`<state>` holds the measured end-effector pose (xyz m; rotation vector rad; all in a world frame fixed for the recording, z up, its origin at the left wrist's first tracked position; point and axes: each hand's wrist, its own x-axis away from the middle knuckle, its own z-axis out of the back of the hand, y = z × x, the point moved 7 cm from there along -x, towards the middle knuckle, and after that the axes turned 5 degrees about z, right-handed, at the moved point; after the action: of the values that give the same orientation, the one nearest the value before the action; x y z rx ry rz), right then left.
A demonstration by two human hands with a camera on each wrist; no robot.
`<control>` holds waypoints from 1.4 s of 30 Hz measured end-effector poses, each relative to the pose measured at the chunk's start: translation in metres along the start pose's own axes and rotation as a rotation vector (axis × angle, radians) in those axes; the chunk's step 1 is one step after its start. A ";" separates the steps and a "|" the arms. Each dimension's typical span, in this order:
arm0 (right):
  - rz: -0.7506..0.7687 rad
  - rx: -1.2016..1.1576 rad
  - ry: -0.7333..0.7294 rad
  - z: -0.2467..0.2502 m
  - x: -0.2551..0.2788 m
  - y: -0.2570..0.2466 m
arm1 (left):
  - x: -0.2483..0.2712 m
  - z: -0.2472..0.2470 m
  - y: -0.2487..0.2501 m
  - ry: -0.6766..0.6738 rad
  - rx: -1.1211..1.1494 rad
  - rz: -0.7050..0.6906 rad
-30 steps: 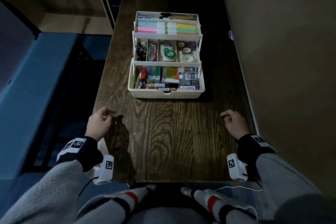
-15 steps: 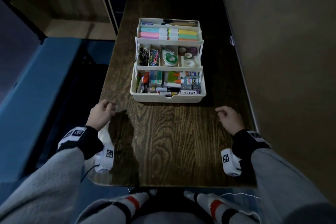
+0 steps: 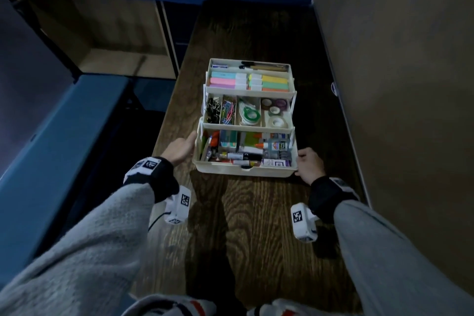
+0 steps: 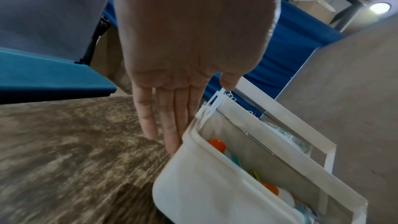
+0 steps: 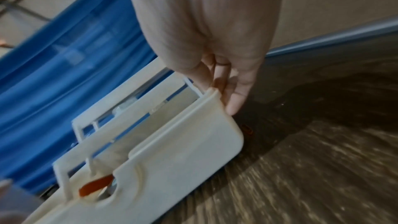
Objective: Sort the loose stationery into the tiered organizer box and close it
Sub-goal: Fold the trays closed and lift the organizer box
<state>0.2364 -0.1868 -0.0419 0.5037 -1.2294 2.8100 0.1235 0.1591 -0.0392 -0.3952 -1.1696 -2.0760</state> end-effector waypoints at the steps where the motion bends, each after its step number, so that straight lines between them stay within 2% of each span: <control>1: 0.004 0.026 0.006 -0.001 0.001 0.001 | 0.001 0.002 -0.001 0.022 0.000 -0.008; 5: -0.004 0.026 -0.041 -0.004 0.012 0.008 | 0.006 0.006 -0.009 0.025 0.107 -0.013; 10: -0.010 -0.009 -0.125 -0.001 0.038 0.028 | 0.028 -0.004 -0.040 -0.087 0.153 0.012; 13: -0.065 -0.017 -0.171 -0.001 0.050 0.040 | 0.036 -0.005 -0.054 -0.145 0.169 0.067; 15: -0.095 -0.014 -0.196 -0.002 0.046 0.043 | 0.034 -0.003 -0.053 -0.179 0.086 0.110; 17: -0.086 -0.008 -0.160 0.005 0.025 0.036 | 0.023 0.001 -0.044 -0.206 -0.089 0.117; 20: -0.042 -0.074 -0.071 0.022 -0.015 0.003 | -0.009 0.019 -0.016 -0.056 -0.240 0.044; 22: -0.060 -0.241 -0.094 0.024 -0.037 -0.021 | -0.034 0.031 0.005 0.019 -0.141 0.013; 23: -0.088 -0.331 -0.120 0.022 -0.044 -0.031 | -0.044 0.032 0.015 0.005 -0.064 0.004; 25: -0.151 -0.480 -0.171 0.018 -0.052 -0.044 | -0.056 0.028 0.032 -0.079 0.071 0.001; 29: -0.202 -0.597 -0.209 0.011 -0.060 -0.050 | -0.065 0.020 0.050 -0.231 0.187 0.008; 35: -0.151 -0.556 -0.243 0.011 -0.063 -0.047 | -0.077 0.029 0.051 -0.235 0.260 0.031; 42: -0.101 -0.548 -0.223 0.035 -0.059 -0.066 | -0.065 0.047 0.062 -0.175 0.369 -0.036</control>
<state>0.3124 -0.1609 0.0092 0.8146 -1.8618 2.2335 0.2094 0.2051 -0.0119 -0.3847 -1.6378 -1.8297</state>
